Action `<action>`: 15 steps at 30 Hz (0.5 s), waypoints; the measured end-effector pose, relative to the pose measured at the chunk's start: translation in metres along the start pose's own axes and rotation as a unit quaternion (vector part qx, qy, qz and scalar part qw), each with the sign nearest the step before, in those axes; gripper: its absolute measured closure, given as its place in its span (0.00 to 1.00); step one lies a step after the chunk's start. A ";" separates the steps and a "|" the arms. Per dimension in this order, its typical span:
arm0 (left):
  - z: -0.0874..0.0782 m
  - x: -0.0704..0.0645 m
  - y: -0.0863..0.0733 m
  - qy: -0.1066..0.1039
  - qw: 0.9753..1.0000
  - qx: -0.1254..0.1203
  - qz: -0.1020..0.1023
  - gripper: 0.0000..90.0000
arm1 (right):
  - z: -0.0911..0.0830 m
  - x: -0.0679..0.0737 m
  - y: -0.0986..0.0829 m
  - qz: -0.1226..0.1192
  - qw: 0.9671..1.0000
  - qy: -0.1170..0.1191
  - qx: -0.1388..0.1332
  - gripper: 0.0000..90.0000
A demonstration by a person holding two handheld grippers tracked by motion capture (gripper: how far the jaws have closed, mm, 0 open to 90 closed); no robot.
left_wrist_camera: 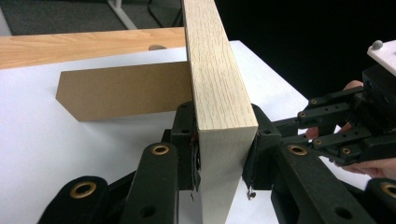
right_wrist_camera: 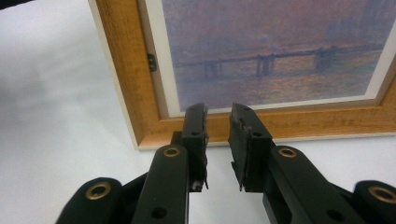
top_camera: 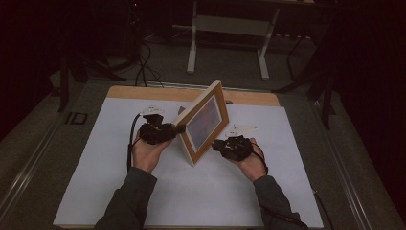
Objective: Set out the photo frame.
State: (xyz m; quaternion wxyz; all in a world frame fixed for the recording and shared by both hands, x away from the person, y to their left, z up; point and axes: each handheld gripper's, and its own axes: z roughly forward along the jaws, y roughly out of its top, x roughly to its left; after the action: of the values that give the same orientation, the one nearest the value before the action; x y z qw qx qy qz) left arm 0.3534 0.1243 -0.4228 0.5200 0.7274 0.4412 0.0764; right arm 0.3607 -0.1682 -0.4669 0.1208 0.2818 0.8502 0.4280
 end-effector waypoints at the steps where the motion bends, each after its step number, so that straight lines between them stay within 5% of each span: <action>1: -0.001 0.001 0.000 -0.002 1.000 0.000 0.000 0.79 | 0.000 0.000 0.000 -0.001 1.000 -0.001 0.000 0.83; 15: -0.007 0.013 0.001 -0.029 0.999 0.010 0.016 0.79 | -0.005 -0.003 0.002 -0.002 1.000 -0.007 -0.002 0.83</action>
State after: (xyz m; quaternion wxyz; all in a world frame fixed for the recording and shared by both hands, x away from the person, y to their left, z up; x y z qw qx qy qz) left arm 0.3581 0.1382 -0.4235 0.5235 0.7416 0.4154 0.0590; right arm 0.3617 -0.1725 -0.4627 0.1281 0.2831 0.8488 0.4277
